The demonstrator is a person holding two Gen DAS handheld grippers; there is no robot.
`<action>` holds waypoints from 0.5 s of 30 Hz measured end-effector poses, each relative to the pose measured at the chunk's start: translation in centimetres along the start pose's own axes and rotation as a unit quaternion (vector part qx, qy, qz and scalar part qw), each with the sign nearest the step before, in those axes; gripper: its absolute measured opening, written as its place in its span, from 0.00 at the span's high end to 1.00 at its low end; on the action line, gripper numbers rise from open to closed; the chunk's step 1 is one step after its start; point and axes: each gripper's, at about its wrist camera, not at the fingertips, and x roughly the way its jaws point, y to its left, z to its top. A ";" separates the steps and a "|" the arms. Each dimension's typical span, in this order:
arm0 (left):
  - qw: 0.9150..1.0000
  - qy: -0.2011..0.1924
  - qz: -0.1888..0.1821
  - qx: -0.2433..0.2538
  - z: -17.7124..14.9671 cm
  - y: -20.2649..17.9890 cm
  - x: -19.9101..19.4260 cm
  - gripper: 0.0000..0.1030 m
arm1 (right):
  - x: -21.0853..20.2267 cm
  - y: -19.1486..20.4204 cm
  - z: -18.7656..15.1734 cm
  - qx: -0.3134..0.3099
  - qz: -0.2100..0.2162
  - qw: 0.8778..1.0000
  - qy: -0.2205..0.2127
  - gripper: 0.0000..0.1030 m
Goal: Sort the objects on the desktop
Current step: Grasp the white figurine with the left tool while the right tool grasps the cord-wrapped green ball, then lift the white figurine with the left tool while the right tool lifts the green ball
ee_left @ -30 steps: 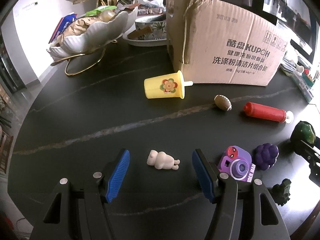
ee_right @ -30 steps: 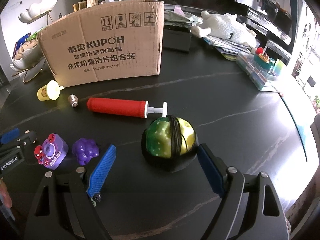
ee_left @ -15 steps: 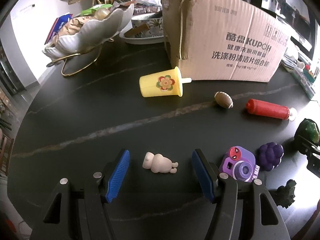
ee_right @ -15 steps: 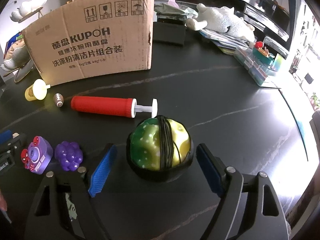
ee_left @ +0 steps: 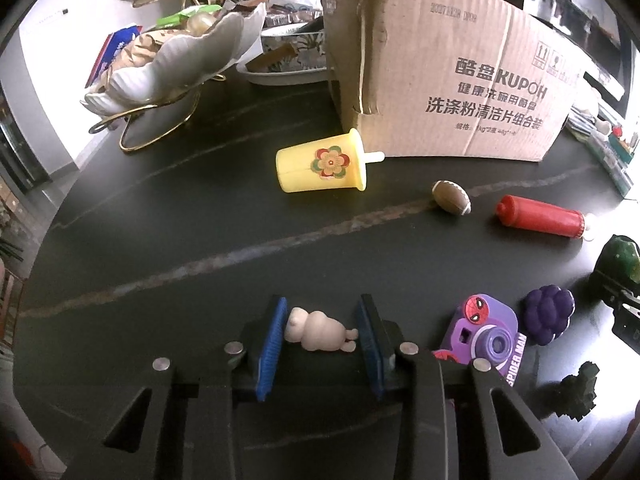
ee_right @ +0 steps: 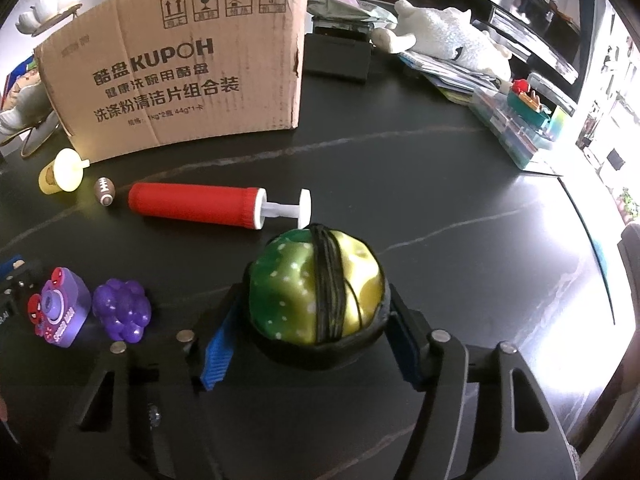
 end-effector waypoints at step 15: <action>1.000 0.005 -0.002 -0.014 0.1 -0.1 -0.2 0.69 | 0.0 -0.3 0.0 0.003 0.007 1.000 -0.001 0.41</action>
